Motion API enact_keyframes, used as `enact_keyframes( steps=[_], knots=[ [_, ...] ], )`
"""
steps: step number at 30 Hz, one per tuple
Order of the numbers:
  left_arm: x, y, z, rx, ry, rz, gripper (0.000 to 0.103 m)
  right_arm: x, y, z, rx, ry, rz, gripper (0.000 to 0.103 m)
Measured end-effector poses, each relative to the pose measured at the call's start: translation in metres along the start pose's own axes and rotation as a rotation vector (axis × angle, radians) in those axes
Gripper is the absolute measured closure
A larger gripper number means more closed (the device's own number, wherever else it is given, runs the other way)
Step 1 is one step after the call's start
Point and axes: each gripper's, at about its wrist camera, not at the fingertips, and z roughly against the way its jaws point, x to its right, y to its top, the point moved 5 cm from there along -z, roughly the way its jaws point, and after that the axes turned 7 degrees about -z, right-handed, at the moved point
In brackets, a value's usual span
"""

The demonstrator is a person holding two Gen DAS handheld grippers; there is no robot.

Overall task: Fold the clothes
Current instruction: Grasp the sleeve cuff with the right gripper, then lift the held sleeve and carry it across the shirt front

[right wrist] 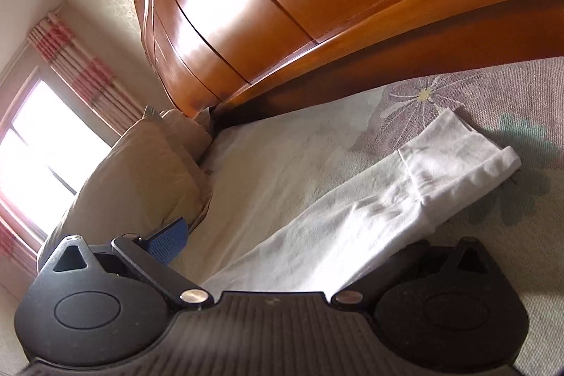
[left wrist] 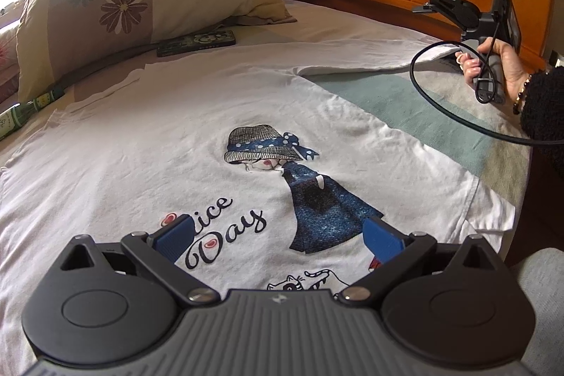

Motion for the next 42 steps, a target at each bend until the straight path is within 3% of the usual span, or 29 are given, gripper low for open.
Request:
enact_keyframes(
  steps=[2,6,13,19,28,42],
  knots=[
    [0.0,-0.001,-0.001,-0.002,0.002,0.003,0.002,-0.001,-0.004,0.002,-0.001,0.005,-0.014,0.0],
    [-0.002,-0.002,-0.004,-0.012,0.006,0.006,0.002,-0.003,-0.016,0.007,-0.009,0.043,0.096,0.0],
    [-0.004,-0.004,-0.003,-0.014,0.003,0.014,0.002,-0.012,-0.015,-0.005,-0.019,0.012,0.136,0.0],
    [-0.012,-0.006,0.003,0.001,0.005,0.034,0.002,-0.025,-0.009,0.002,-0.039,0.132,0.071,0.0],
    [-0.025,-0.016,0.019,-0.007,-0.006,0.021,0.002,-0.078,-0.018,0.013,-0.072,0.133,0.159,0.0],
    [-0.06,-0.048,0.054,-0.001,-0.027,0.045,0.002,-0.173,-0.064,0.018,-0.136,0.178,0.294,0.0]
  ],
)
